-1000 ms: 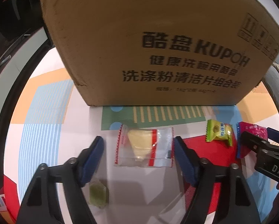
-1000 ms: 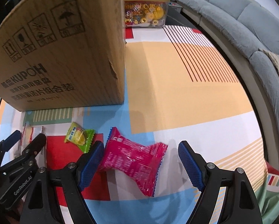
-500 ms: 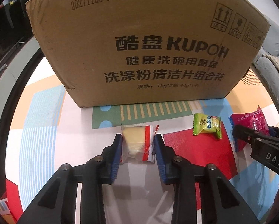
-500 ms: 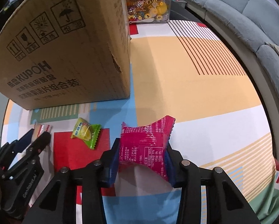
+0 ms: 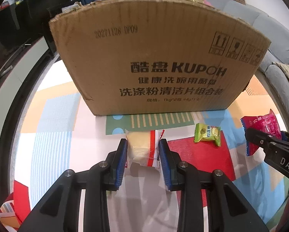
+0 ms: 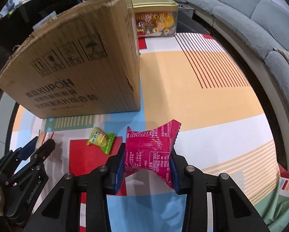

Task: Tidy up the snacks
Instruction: 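Lift and carry cake with left tool while right tool carries pink packet over box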

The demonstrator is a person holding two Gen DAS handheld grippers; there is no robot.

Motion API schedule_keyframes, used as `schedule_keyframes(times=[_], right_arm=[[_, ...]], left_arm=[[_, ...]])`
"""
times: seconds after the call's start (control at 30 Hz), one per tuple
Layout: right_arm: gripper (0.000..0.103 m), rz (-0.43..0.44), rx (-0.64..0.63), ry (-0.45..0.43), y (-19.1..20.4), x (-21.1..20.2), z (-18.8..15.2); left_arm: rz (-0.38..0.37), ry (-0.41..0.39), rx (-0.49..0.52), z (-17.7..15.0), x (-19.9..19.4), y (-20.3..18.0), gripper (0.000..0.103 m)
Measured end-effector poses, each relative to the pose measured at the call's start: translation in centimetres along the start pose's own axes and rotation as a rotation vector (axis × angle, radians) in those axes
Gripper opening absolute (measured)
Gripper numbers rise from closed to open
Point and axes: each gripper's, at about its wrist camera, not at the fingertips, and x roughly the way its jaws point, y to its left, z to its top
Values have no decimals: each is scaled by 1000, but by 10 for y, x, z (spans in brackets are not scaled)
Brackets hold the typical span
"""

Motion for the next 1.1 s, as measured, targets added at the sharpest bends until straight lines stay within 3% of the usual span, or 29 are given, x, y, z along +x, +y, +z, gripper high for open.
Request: schedule_keyframes(times=[0.47, 1.1], right_arm=[[40, 16, -19, -76, 4, -42, 3], [40, 45, -33, -162, 7, -91, 2]], left_arm=[[11, -41, -23, 4, -42, -12, 33], [19, -112, -32, 6, -96, -1, 33]])
